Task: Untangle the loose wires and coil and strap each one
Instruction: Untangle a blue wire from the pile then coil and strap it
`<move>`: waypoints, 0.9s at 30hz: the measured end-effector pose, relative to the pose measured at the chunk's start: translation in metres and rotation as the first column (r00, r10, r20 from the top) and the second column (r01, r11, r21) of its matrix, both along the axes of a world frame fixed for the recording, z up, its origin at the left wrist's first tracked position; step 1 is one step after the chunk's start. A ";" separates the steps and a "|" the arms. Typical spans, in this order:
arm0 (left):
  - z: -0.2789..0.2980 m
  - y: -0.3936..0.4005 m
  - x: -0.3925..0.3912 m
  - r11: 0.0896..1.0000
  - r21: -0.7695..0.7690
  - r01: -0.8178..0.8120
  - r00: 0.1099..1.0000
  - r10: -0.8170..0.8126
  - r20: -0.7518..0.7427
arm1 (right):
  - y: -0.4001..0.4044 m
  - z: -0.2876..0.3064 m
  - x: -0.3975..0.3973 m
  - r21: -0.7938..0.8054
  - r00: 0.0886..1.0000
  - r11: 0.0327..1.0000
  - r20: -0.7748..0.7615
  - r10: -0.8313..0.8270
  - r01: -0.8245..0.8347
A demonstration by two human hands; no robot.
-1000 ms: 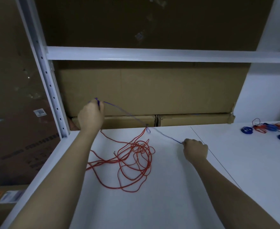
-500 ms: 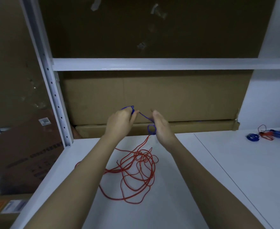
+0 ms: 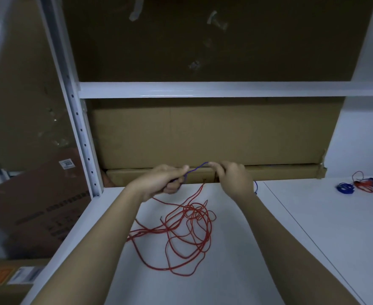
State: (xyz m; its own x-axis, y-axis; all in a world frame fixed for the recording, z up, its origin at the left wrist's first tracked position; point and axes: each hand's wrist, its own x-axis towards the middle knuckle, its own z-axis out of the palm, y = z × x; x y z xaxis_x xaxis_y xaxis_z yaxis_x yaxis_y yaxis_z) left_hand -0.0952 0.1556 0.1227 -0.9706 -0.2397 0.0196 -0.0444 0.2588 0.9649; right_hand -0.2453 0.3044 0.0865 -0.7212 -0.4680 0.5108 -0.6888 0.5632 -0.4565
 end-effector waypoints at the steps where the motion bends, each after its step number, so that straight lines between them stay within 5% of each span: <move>1: -0.001 0.004 0.002 0.978 0.163 0.131 0.991 -0.130 -0.017 | -0.002 0.000 0.002 0.007 0.999 0.999 0.012 0.046 -0.046; 4: 0.006 0.022 -0.003 0.803 0.518 0.295 0.952 -0.197 -0.236 | -0.016 -0.013 0.024 0.142 0.939 0.930 0.099 0.328 -0.340; 6: 0.011 0.028 -0.015 0.695 0.688 0.209 0.932 0.071 -0.355 | -0.019 -0.026 0.044 0.201 0.887 0.864 0.111 0.448 -0.462; 7: 0.011 0.026 -0.023 0.755 0.651 0.082 0.909 0.212 -0.360 | -0.017 -0.032 0.050 0.179 0.878 0.860 0.054 0.476 -0.477; 9: 0.007 0.020 -0.029 0.923 0.294 -0.248 0.869 0.346 -0.353 | -0.007 -0.041 0.054 0.044 0.885 0.885 -0.020 0.466 -0.464; 10: 0.000 0.017 -0.029 0.931 0.058 -0.361 0.861 0.357 -0.364 | -0.001 -0.041 0.054 -0.020 0.892 0.892 -0.003 0.452 -0.452; 13: -0.020 0.007 -0.019 0.781 -0.543 -0.309 0.944 0.183 -0.274 | 0.017 -0.025 0.050 -0.228 0.857 0.860 0.148 0.493 -0.456; 15: -0.031 0.004 -0.015 0.689 -0.702 -0.181 0.983 0.142 -0.114 | 0.024 -0.008 0.042 -0.408 0.791 0.788 0.212 0.573 -0.462; 17: -0.035 0.004 -0.011 0.788 -0.600 -0.135 0.991 0.122 -0.062 | 0.030 0.006 0.027 -0.478 0.767 0.752 0.219 0.603 -0.454; 20: -0.029 0.005 -0.004 0.905 -0.418 -0.081 0.996 0.060 -0.064 | 0.034 0.008 -0.002 -0.417 0.839 0.835 0.248 0.484 -0.359; 24: -0.015 -0.003 0.005 0.988 -0.112 -0.110 0.967 0.081 -0.242 | 0.042 -0.020 -0.028 -0.113 0.989 0.989 0.101 0.107 -0.096; 27: -0.008 -0.008 0.003 0.976 0.061 -0.211 0.904 0.219 -0.369 | 0.041 -0.043 -0.028 0.027 0.991 0.997 0.114 0.068 -0.072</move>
